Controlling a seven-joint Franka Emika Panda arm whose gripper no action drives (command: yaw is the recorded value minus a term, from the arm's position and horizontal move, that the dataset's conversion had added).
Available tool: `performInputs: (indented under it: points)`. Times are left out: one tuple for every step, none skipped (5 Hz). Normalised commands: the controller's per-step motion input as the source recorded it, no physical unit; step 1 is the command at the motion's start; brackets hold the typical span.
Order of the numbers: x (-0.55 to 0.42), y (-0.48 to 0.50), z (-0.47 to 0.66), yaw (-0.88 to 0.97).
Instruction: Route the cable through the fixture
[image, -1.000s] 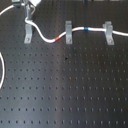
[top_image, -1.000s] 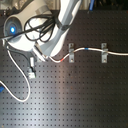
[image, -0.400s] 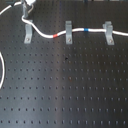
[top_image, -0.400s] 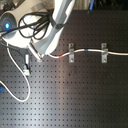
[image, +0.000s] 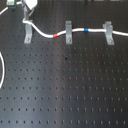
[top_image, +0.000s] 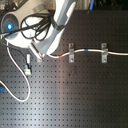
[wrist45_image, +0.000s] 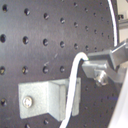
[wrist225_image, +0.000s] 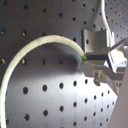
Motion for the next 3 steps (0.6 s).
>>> performInputs:
  points:
    - [0.263, 0.255, 0.18, 0.13]
    - [0.323, 0.305, 0.21, 0.14]
    - [0.12, 0.029, 0.0, 0.01]
